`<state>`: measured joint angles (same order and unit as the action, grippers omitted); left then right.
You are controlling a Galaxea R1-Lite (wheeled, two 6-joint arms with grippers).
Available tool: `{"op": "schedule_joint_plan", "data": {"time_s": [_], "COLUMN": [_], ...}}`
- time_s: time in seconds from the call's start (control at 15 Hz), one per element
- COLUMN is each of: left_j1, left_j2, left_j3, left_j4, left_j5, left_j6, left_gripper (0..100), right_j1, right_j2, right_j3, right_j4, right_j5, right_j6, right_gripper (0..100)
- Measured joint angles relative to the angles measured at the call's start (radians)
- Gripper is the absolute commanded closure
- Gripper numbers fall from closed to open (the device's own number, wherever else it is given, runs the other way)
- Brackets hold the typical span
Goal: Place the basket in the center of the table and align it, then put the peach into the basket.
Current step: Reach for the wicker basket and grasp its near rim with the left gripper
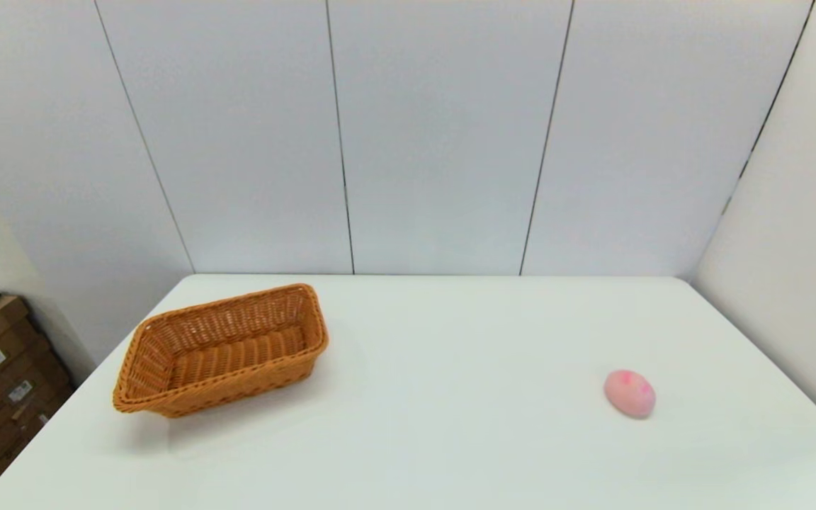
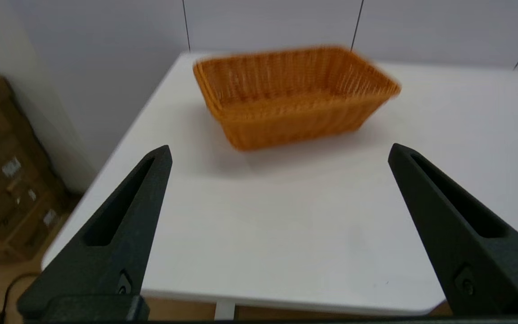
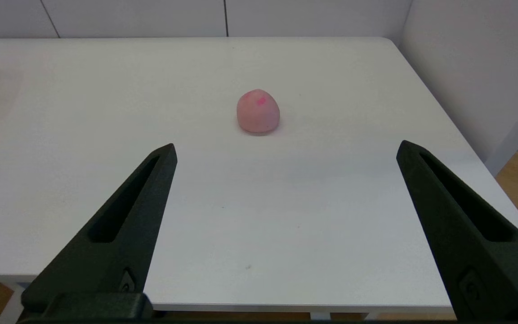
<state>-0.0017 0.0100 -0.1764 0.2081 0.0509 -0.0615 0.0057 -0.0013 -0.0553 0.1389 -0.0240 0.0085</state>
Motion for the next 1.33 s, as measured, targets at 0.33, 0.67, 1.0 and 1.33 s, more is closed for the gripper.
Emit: {"op": "schedule_joint_plan", "data": {"time_s": [0.33,0.67,1.0,1.33], "left_j1": [0.002,0.021,0.090,0.146], "left_j2": [0.322,0.901,1.432,1.765], "left_j3": [-0.325,-0.594,-0.807,-0.910], "left_j4": [0.063,0.103,0.122,0.125], "left_j5": [0.041,0.094,0.053,-0.032], "left_j6": [-0.108,-0.289,-0.397,-0.431], "left_gripper": [0,0,0,0], "right_j1": [0.000,0.000,0.000,0.000], "right_j2": [0.000,0.000,0.000,0.000], "right_j3": [0.000,-0.001,-0.002,-0.002], "right_j4": [0.000,0.000,0.000,0.000], "right_j5": [0.000,-0.002,-0.002,-0.002], "right_j6": [-0.002,-0.003,0.001,0.001], "right_gripper": [0,0,0,0]}}
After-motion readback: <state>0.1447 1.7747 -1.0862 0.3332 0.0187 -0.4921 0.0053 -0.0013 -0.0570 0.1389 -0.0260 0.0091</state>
